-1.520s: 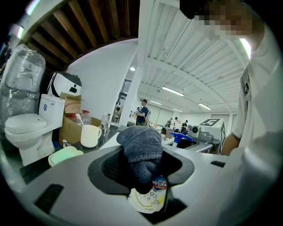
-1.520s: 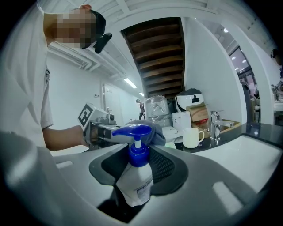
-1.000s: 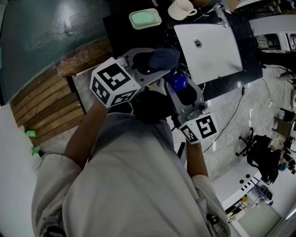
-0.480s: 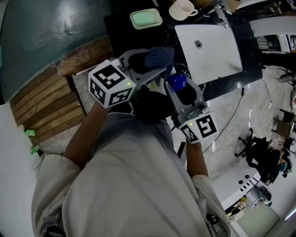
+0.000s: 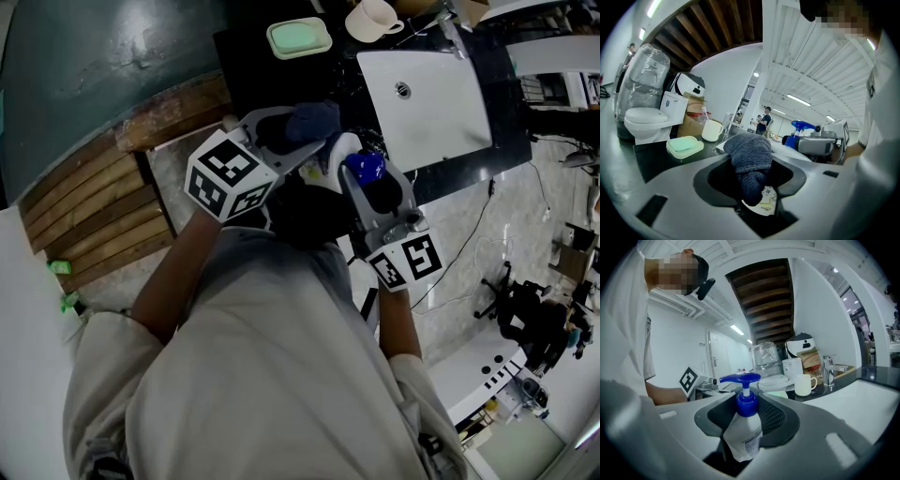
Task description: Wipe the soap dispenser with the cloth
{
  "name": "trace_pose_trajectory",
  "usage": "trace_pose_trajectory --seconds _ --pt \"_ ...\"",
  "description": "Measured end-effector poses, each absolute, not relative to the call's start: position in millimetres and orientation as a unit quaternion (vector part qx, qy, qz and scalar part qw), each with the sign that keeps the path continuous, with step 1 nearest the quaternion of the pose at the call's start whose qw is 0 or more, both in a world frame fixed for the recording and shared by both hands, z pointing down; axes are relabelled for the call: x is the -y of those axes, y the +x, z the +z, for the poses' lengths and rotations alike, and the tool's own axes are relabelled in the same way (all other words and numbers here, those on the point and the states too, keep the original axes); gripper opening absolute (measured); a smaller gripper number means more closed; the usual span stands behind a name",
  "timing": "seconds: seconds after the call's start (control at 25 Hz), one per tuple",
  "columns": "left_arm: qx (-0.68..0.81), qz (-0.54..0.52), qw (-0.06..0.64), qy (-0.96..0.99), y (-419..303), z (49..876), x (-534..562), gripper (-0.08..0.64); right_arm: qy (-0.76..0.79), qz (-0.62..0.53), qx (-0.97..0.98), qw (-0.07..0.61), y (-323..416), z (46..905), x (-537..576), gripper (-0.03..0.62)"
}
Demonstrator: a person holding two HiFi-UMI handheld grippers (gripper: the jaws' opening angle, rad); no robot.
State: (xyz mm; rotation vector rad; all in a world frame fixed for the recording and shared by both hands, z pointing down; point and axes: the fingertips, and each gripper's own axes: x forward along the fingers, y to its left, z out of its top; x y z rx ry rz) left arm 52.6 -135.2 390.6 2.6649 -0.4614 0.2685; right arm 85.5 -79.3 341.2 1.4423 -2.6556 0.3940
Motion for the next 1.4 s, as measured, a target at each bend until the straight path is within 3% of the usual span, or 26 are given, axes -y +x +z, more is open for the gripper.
trace_pose_trajectory --seconds 0.48,0.92,1.4 --pt "0.180 0.148 0.214 0.948 42 430 134 0.179 0.466 0.125 0.874 0.054 80 341 79 0.138" --pt "0.195 0.242 0.135 0.941 33 459 130 0.179 0.454 0.103 0.882 0.071 67 342 80 0.138" --pt "0.246 0.151 0.167 0.943 12 428 137 0.179 0.467 0.091 0.877 0.066 77 330 73 0.140"
